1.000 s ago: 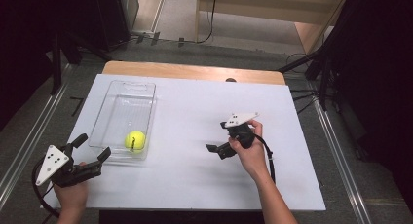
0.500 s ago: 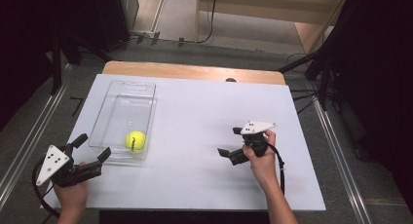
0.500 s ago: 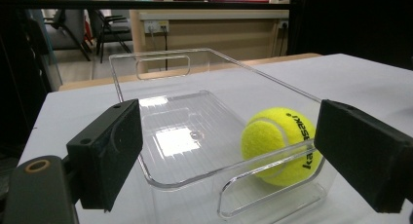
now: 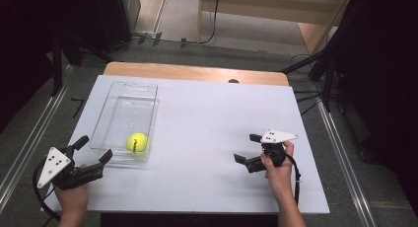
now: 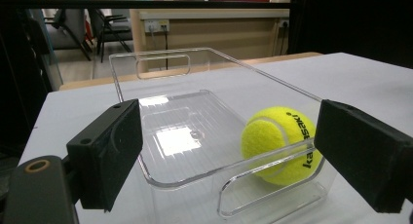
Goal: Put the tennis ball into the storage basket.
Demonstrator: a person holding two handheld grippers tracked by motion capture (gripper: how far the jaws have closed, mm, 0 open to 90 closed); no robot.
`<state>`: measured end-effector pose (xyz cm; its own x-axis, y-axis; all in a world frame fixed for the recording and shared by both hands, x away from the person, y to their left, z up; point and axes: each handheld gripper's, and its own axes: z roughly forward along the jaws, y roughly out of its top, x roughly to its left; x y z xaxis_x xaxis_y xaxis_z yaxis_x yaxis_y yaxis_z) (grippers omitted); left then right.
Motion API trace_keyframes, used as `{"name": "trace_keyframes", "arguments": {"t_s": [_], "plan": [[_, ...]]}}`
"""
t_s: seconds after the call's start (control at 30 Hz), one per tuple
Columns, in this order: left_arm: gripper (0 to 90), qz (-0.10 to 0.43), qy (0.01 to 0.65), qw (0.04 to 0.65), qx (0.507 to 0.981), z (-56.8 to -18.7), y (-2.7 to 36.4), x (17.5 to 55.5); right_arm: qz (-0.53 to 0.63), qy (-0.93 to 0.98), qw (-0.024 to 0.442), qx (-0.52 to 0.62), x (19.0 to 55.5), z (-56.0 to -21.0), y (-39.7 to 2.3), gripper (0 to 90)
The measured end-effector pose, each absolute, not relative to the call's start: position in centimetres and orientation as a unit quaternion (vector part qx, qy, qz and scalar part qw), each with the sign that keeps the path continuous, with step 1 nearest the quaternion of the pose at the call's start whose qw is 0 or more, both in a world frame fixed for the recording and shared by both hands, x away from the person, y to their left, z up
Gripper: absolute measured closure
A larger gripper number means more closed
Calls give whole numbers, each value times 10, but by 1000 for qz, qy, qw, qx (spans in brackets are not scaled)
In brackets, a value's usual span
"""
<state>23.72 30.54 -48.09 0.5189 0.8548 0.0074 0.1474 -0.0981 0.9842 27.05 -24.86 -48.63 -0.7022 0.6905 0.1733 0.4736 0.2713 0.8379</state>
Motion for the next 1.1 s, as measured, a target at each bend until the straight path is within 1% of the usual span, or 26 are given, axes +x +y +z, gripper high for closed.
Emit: {"name": "trace_keyframes", "arguments": {"t_s": [0.83,1.1], "plan": [[111,316,374,561,668,-481,306,237,508,740,155,413,240,-495,-300,0],[111,315,376,563,665,-480,307,237,522,719,171,427,223,-493,-316,0]]}}
